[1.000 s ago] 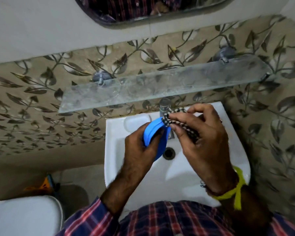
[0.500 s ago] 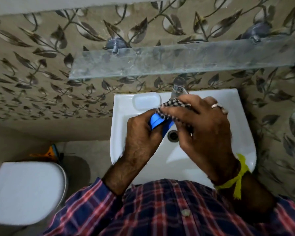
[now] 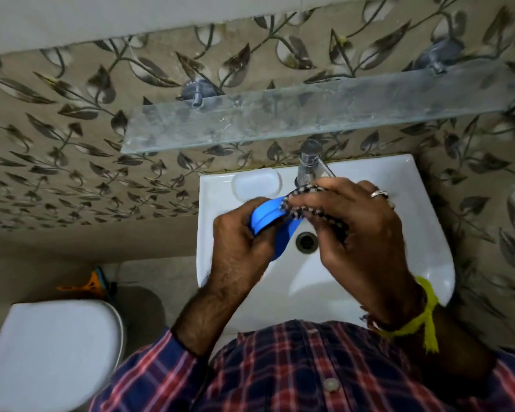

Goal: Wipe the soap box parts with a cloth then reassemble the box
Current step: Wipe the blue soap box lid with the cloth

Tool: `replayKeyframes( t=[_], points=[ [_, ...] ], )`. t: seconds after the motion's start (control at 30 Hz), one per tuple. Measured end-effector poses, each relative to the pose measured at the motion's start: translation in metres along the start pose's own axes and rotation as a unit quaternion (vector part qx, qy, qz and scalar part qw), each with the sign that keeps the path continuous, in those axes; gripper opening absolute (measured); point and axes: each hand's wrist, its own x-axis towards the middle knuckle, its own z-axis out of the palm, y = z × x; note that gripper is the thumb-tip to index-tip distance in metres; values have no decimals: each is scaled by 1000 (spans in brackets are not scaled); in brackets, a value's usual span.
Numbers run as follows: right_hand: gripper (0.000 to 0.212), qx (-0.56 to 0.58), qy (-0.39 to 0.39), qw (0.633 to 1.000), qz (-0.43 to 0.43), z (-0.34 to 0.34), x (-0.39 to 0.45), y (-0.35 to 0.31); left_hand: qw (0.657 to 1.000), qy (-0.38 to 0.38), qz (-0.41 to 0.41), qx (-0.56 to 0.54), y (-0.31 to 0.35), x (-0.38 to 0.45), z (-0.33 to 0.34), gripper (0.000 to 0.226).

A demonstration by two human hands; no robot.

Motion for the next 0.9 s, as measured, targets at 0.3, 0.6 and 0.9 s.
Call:
replayKeyframes(
  t=[0.3, 0.6, 0.9],
  points=[
    [28, 77, 21, 996, 36, 4, 4, 4, 999, 3, -22, -35, 3, -1, 0, 27],
    [23, 193, 45, 977, 81, 10, 10, 1, 989, 40, -71, -124, -1, 0, 0, 28],
    [21, 261, 59, 956, 118, 18, 9, -1, 950, 82, -108, -281, -8, 6, 0, 14]
  ],
)
